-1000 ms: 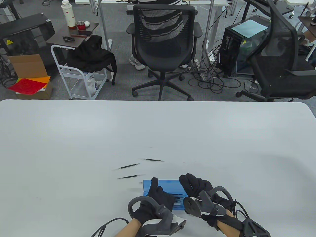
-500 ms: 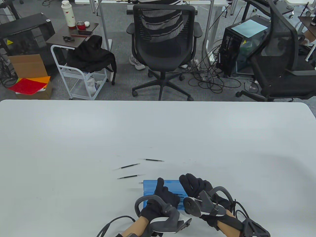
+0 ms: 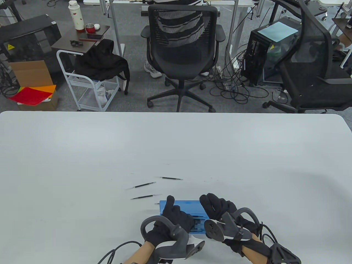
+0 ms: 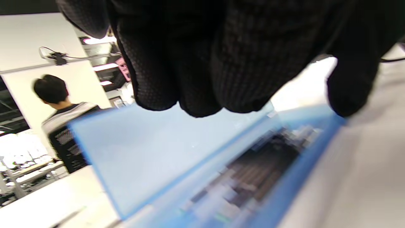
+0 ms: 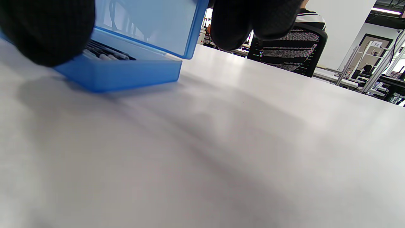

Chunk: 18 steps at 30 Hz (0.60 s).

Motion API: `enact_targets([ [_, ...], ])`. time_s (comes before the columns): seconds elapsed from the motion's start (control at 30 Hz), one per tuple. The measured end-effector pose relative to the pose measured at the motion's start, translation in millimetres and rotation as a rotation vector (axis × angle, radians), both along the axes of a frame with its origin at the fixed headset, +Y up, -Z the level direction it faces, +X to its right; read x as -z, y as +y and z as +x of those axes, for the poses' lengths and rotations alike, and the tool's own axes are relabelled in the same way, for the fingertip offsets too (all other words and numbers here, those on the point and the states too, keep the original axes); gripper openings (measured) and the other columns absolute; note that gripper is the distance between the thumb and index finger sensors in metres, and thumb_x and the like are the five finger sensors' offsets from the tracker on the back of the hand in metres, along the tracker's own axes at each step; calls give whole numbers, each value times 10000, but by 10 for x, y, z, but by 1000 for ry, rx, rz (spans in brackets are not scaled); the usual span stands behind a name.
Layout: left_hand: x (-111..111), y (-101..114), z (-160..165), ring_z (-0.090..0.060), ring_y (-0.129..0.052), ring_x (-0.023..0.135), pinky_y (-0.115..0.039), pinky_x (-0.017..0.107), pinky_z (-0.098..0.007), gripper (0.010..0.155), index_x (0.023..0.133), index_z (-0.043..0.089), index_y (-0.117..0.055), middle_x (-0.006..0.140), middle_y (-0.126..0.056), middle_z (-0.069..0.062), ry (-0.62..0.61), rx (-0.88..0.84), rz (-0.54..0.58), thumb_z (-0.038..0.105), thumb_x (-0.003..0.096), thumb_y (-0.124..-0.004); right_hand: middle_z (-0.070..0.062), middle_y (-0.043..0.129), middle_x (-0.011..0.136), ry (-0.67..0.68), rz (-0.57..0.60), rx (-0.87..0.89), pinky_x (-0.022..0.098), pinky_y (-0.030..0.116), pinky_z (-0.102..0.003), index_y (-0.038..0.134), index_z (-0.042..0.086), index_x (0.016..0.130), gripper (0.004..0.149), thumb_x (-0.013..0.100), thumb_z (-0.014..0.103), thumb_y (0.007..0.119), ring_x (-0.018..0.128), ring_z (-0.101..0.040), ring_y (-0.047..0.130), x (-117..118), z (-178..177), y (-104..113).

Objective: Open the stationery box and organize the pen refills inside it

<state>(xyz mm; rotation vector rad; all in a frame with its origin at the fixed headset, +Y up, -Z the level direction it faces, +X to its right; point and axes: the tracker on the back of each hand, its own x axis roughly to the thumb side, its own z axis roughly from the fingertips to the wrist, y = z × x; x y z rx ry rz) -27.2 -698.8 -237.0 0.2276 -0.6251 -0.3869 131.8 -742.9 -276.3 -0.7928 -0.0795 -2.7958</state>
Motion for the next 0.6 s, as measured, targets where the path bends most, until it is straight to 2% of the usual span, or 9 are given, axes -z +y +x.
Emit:
enact_targets([
  [0.13,132,265,-258,-240,-1008,830,-544,775,-668,511,914,229,-830,814,-1013,52,96,-60,37,326,425,-942,-247,243,1209,0,0,-1,757,613,-590,13,113,1117,1205,352,594,809,1026,-442,653,0,-1,0],
  [0.27,328,384,-508,-239,-1007,835,-540,778,-670,503,909,234,-838,815,-1015,53,216,-75,45,318,425,-948,-249,244,1208,-1,1,-2,756,614,-589,14,115,1117,1203,352,594,809,1026,-442,654,-1,-1,1],
  [0.43,594,320,-778,-242,-1004,840,-544,781,-667,509,901,250,-851,820,-1014,52,339,-76,-2,313,411,-973,-246,243,1209,-1,-1,-1,757,613,-589,14,115,1117,1204,351,595,809,1026,-442,654,0,1,1],
  [0.6,876,101,-982,-244,-992,856,-543,784,-666,497,884,270,-869,833,-1007,57,434,-40,-60,314,403,-982,-249,242,1208,-1,-2,0,757,613,-590,13,115,1117,1204,352,595,809,1026,-443,653,1,1,0],
])
